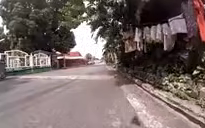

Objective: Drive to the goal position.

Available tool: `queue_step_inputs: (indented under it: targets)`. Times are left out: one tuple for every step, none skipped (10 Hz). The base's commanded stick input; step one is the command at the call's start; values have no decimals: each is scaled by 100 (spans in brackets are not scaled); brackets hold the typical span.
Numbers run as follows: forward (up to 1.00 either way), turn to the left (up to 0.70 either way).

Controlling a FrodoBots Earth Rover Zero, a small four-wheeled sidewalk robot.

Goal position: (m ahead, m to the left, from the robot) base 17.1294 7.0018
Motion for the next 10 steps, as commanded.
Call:
queue_step_inputs:
  targets:
    - [70, 0]
    - [70, 0]
    - [70, 0]
    - [70, 0]
    - [70, 0]
    - [70, 0]
    - [70, 0]
    - [70, 0]
    - [70, 0]
    - [70, 0]
